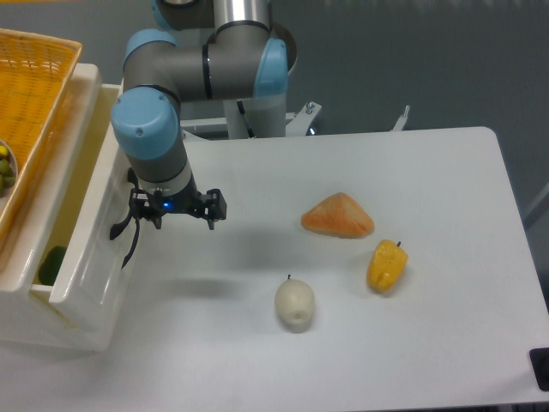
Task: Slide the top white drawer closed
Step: 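Push the drawer front with the gripper, sliding the drawer into the cabinet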
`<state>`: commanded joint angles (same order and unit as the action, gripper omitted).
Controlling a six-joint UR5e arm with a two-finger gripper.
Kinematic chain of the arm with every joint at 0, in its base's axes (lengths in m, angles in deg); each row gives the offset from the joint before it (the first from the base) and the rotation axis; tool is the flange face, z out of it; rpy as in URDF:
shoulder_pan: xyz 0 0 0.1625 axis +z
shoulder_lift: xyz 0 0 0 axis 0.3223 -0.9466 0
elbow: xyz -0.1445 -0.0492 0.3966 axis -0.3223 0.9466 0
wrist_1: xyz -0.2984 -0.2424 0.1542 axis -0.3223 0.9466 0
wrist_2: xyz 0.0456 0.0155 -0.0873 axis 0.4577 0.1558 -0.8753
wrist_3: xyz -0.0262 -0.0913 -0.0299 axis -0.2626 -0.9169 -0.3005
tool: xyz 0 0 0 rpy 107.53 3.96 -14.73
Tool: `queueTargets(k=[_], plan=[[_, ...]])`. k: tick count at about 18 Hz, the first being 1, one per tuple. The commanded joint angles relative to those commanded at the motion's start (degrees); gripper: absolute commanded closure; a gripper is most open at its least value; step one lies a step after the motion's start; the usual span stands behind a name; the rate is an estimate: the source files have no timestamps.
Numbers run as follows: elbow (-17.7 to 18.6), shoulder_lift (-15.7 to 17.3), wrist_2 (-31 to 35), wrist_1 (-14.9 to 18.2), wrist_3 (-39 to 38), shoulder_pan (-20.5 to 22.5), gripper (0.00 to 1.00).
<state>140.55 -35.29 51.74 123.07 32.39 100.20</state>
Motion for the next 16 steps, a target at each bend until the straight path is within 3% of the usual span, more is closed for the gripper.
queueTargets(k=[16], plan=[[-0.4, 0.0, 0.0, 0.1, 0.0, -2.0, 0.00]])
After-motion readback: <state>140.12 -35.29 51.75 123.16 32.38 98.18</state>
